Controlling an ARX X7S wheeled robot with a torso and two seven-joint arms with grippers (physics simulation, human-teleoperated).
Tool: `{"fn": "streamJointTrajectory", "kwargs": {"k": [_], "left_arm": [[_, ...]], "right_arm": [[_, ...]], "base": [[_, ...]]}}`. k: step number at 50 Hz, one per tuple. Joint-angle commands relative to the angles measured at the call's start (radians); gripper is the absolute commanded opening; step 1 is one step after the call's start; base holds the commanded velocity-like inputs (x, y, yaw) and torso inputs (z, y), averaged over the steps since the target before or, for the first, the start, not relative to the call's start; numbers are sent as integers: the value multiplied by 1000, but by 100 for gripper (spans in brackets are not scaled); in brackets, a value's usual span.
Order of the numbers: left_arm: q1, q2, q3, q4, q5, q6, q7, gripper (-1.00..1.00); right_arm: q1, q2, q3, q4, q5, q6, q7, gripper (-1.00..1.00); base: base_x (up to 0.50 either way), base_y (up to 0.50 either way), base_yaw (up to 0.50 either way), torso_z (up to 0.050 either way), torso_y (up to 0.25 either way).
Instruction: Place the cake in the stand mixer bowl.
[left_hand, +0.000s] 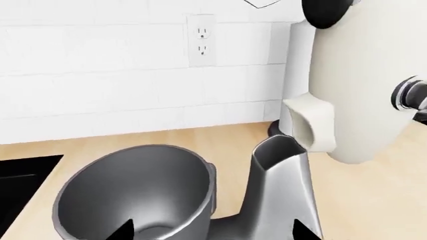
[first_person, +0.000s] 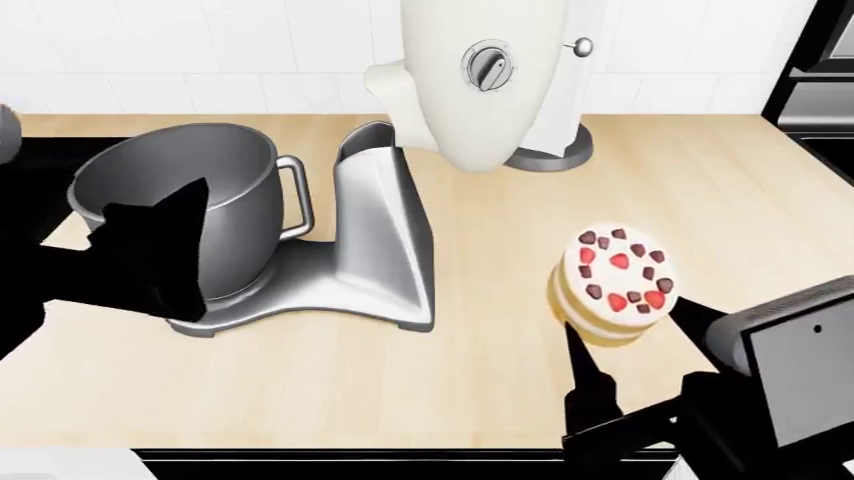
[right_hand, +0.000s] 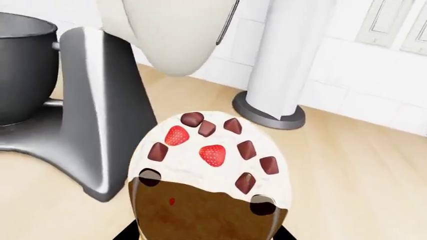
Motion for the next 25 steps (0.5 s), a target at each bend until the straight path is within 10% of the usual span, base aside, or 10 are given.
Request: {"fn": "streamJointTrajectory", "kwargs": {"k": [1, 25], "left_arm": [[-19, 28, -42, -26, -249, 204, 18, 100], [31, 124, -69, -207, -413, 288, 168, 100]], "right_arm": [[94, -2, 1, -49, 41, -5, -29, -100], [160, -313, 304, -58, 32, 331, -258, -100]], "base": [[0, 0, 0, 0, 0], [0, 0, 0, 0, 0]]}}
